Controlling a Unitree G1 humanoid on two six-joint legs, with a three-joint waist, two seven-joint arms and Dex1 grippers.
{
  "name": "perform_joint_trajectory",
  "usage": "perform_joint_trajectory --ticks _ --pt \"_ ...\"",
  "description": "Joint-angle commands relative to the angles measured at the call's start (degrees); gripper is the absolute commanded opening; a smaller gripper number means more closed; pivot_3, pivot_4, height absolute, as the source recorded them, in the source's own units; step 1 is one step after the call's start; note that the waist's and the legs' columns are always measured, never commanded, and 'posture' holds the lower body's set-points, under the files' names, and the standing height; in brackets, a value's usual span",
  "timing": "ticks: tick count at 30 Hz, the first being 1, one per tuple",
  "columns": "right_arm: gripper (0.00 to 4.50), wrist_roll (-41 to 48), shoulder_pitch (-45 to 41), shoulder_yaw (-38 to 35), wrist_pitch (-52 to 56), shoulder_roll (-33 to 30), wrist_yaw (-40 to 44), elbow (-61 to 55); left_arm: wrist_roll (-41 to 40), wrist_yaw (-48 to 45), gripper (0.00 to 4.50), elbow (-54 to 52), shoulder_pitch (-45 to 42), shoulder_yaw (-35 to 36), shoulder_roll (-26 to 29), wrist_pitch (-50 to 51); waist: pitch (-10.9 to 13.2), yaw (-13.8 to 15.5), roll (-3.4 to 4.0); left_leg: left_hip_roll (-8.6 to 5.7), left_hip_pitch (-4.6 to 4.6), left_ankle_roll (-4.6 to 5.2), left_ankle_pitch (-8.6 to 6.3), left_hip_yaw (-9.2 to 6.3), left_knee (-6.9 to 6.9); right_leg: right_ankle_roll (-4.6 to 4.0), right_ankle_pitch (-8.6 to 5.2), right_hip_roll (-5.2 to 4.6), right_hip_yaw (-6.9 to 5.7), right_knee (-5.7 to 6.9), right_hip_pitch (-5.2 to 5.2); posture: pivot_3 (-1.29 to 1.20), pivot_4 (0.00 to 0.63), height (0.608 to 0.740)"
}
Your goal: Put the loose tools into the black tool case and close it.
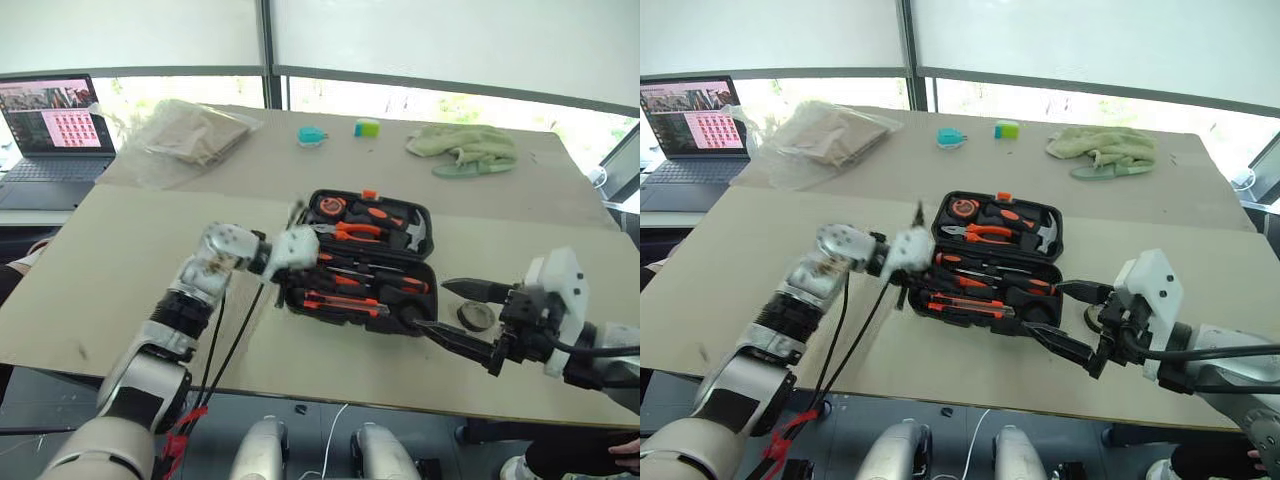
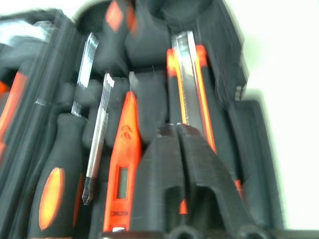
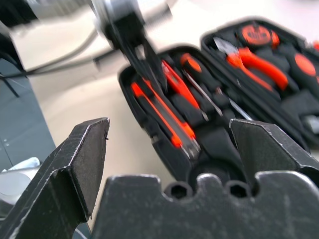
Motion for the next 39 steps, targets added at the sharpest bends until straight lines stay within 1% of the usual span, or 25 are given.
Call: perform_joint_trajectory --ticks 1,2,3,4,6,7,9,10,11,14,17,19,23,27,30,32,34,35,37,39 --pt "4.5 -3.0 8.2 -10.6 -1.0 2.2 2.8 1.2 -11.8 -3.3 2.25 -11.6 -0.7 5.5 5.8 18.5 0.0 0.0 0.02 0.0 0.0 0.0 0.0 -0.01 -0.02 0.01 -0.01 0.0 0.0 0.0 0.01 0.0 0.15 0.74" --pt "4.5 -3.5 10.7 -13.0 -1.2 2.8 4.0 1.4 -13.9 -3.8 2.6 -13.9 -0.4 6.3 7.2 21.4 0.0 0.1 0.03 0.0 0.01 0.0 0.0 -0.01 -0.03 0.01 -0.01 -0.02 0.0 -0.01 0.02 0.0 0.15 0.74" --pt "4.5 -4.1 15.1 -17.3 -1.4 4.1 6.7 2.0 -16.1 -4.3 3.04 -16.8 0.4 7.4 9.4 24.4 0.0 0.2 0.03 0.0 0.0 0.0 0.0 -0.03 -0.03 0.03 -0.02 -0.03 -0.01 -0.02 0.02 0.0 0.15 0.74" --pt "4.5 -4.8 19.3 -21.2 -1.6 5.4 9.1 2.8 -17.8 -4.9 3.36 -19.2 1.4 8.4 11.3 26.3 0.0 0.3 0.03 0.01 0.02 0.0 0.0 -0.03 -0.03 0.04 -0.03 -0.04 -0.02 -0.02 0.05 0.0 0.15 0.74" --pt "4.5 -6.3 26.8 -27.9 -2.6 7.7 14.1 4.3 -19.0 -5.0 4.11 -22.2 3.3 9.8 14.5 27.3 0.0 0.4 0.08 0.01 0.05 0.0 0.0 -0.02 -0.05 0.05 -0.05 -0.06 -0.02 -0.05 0.08 0.0 0.15 0.74" --pt "4.5 -6.7 29.2 -29.8 -3.3 8.3 16.1 4.7 -19.4 -4.8 4.45 -22.9 3.9 10.1 15.3 27.4 0.0 0.4 0.1 0.02 0.12 -0.01 -0.01 0.0 -0.09 0.04 -0.07 -0.07 -0.02 -0.09 0.13 0.0 0.15 0.74" --pt "4.5 -7.4 33.3 -33.3 -4.4 9.1 20.0 5.7 -20.3 -4.9 4.45 -24.2 5.1 10.8 17.0 27.6 0.0 0.3 0.09 0.04 0.31 -0.01 -0.01 0.03 -0.1 0.11 -0.15 -0.06 -0.01 -0.1 0.28 0.0 0.15 0.74" --pt "4.5 -7.5 34.6 -34.6 -4.6 9.3 21.4 6.4 -20.1 -4.8 4.45 -24.6 5.6 11.0 17.6 26.8 0.0 0.2 0.09 0.1 0.4 -0.01 -0.01 0.06 -0.1 0.33 -0.36 -0.06 0.0 -0.11 0.34 0.0 0.15 0.74" --pt "4.5 -7.7 35.4 -35.5 -4.8 9.2 22.4 7.0 -19.8 -4.8 4.45 -25.0 6.1 11.0 17.9 25.9 0.0 0.1 0.1 0.13 0.43 -0.02 -0.01 0.07 -0.09 0.31 -0.4 -0.05 0.01 -0.11 0.35 0.0 0.15 0.74" --pt "4.5 -8.3 34.1 -34.9 -4.9 7.4 22.9 8.4 -18.9 -5.2 4.45 -26.0 6.7 10.4 18.3 23.3 0.0 -0.3 0.1 0.26 0.5 -0.02 -0.01 0.13 -0.1 0.0 -0.55 -0.02 0.08 -0.11 0.37 0.0 0.15 0.74" --pt "4.5 -10.5 28.1 -28.2 -5.1 3.3 21.0 9.2 -18.0 -4.8 4.45 -26.4 7.0 9.3 17.6 20.9 -0.1 -0.9 0.1 0.25 0.5 -0.02 -0.01 0.2 -0.11 -0.04 -0.53 -0.04 0.15 -0.11 0.34 0.0 0.15 0.74" --pt "4.5 -12.7 22.5 -21.4 -5.2 0.4 19.2 10.0 -17.7 -4.9 4.45 -26.5 7.2 8.5 17.1 19.5 0.0 -1.0 0.1 0.23 0.51 -0.02 -0.01 0.24 -0.12 -0.01 -0.39 -0.03 0.19 -0.11 0.33 0.0 0.15 0.74" --pt "4.5 -18.4 9.1 -4.8 -5.6 -4.1 15.6 13.6 -17.3 -5.2 4.45 -27.0 7.4 6.9 16.5 17.6 0.0 -0.8 0.1 0.06 0.46 -0.02 -0.01 0.23 -0.15 -0.06 -0.2 -0.02 0.17 -0.1 0.28 0.0 0.15 0.74" --pt "4.5 -24.4 -2.0 8.1 -6.0 -4.0 12.9 19.3 -16.7 -3.5 4.45 -26.5 7.2 6.3 15.1 16.3 0.0 -0.5 0.09 -0.03 0.33 -0.01 -0.01 0.23 -0.17 -0.06 -0.21 -0.02 0.11 -0.1 0.22 0.0 0.15 0.74" --pt "4.5 -29.4 -7.4 15.2 -6.7 -2.9 11.2 24.8 -16.2 -2.6 4.45 -25.9 6.9 6.3 14.6 15.9 0.0 -0.3 0.15 -0.09 0.23 -0.01 -0.01 0.26 -0.13 -0.03 -0.22 -0.08 0.12 -0.11 0.16 0.0 0.15 0.74" --pt "4.5 -32.0 -9.9 18.4 -7.7 -2.1 10.5 28.4 -16.0 -2.1 4.45 -25.7 6.5 6.3 14.5 16.1 0.1 -0.3 0.13 -0.05 0.22 -0.01 -0.01 0.29 -0.13 -0.04 -0.21 -0.04 0.11 -0.11 0.14 0.0 0.15 0.74" --pt "3.98 -34.0 -11.8 20.3 -7.7 -1.3 9.7 31.5 -16.3 -1.8 4.5 -25.7 6.3 6.4 14.5 16.5 0.1 -0.2 0.13 -0.08 0.16 -0.01 -0.01 0.32 -0.12 -0.03 -0.21 -0.05 0.11 -0.1 0.08 0.0 0.15 0.74" --pt "3.81 -34.5 -12.2 20.7 -7.6 -1.0 9.5 32.3 -16.4 -1.7 4.5 -25.9 6.4 6.4 14.5 16.5 0.1 -0.2 0.13 -0.07 0.14 -0.01 -0.01 0.35 -0.12 -0.03 -0.21 -0.04 0.11 -0.09 0.06 0.0 0.15 0.74" --pt "3.19 -35.8 -13.4 21.7 -8.5 -0.1 9.4 34.4 -16.3 -1.3 4.5 -25.7 6.1 6.2 14.4 16.3 0.0 -0.3 0.13 -0.06 0.13 -0.01 -0.01 0.37 -0.12 -0.04 -0.21 -0.04 0.11 -0.08 0.03 0.0 0.15 0.74" --pt "2.46 -36.0 -13.8 22.1 -9.0 0.6 9.8 35.1 -16.4 -1.2 4.5 -25.7 6.0 6.2 14.3 16.3 0.0 -0.5 0.13 -0.04 0.14 -0.01 -0.01 0.38 -0.11 -0.04 -0.21 -0.01 0.11 -0.07 0.05 0.0 0.15 0.74"
